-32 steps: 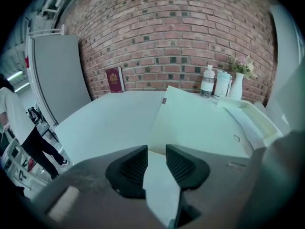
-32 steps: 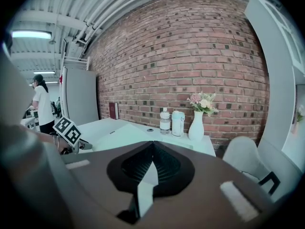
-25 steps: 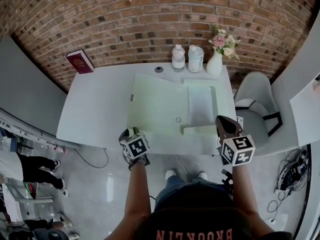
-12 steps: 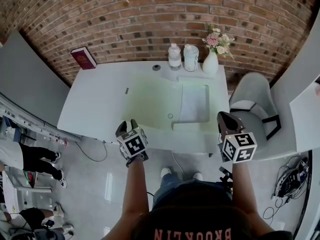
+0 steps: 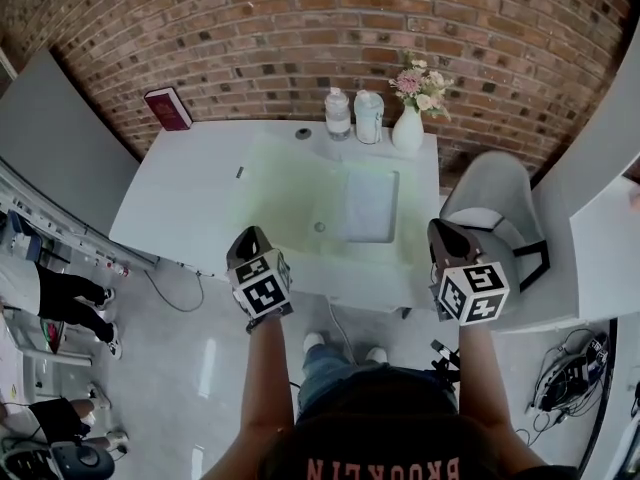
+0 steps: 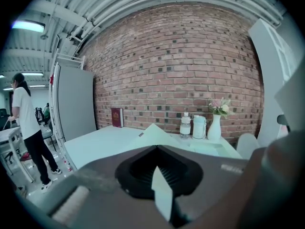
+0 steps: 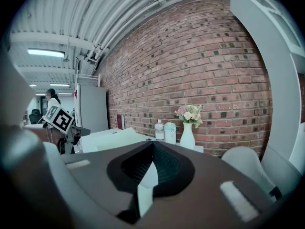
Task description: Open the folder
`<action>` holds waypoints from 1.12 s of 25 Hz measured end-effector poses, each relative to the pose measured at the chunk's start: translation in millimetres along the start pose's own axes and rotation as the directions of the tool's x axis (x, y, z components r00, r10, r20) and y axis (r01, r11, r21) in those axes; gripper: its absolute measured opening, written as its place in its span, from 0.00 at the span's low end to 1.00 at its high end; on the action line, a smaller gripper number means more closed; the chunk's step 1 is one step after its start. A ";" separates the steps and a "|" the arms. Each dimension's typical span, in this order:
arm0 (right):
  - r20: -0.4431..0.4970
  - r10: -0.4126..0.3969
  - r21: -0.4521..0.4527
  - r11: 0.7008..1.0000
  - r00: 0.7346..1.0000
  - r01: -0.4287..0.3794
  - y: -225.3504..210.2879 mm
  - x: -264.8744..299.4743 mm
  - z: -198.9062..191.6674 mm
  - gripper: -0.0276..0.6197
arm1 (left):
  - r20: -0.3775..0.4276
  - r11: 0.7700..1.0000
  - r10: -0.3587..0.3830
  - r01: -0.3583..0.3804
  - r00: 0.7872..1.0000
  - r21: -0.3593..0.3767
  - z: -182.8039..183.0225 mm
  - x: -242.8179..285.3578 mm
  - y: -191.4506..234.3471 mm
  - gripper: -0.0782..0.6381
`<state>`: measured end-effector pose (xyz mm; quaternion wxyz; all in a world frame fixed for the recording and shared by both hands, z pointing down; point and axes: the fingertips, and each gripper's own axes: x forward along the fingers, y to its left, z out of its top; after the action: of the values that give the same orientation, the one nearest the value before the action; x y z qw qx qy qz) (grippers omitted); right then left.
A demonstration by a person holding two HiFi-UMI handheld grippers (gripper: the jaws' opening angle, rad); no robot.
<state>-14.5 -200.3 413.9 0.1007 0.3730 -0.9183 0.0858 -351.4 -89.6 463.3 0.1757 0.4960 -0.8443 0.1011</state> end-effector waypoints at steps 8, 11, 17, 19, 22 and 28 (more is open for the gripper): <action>0.061 0.028 -0.031 0.999 0.998 -0.026 -10.6 -12.5 22.4 0.04 | 0.135 0.996 -0.078 0.071 0.988 0.057 41.6 -32.4 -46.8 0.11; 0.101 -0.025 -0.026 0.999 0.995 0.027 -18.7 -18.3 33.5 0.04 | 0.162 0.991 -0.112 0.098 0.980 0.091 53.8 -38.0 -59.3 0.11; 0.150 -0.051 -0.059 0.996 0.987 0.060 -18.8 -23.3 53.9 0.04 | 0.242 0.974 -0.205 0.172 0.948 0.151 85.0 -44.8 -83.8 0.11; 0.160 -0.060 -0.074 0.995 0.985 0.073 -19.0 -23.7 60.0 0.04 | 0.273 0.964 -0.245 0.204 0.930 0.171 96.5 -47.0 -93.1 0.11; 0.175 -0.067 -0.096 0.992 0.982 0.084 -16.7 -23.4 70.3 0.04 | 0.315 0.949 -0.301 0.248 0.900 0.197 112.4 -50.9 -103.2 0.11; 0.216 -0.065 -0.135 0.986 0.974 0.095 -7.8 -19.4 100.1 0.04 | 0.378 0.926 -0.370 0.305 0.849 0.221 140.5 -54.1 -112.4 0.11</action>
<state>-7.5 -216.2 313.2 0.0331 0.4085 -0.9118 -0.0251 -256.7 -149.5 312.5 -0.0301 0.6587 -0.7513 0.0255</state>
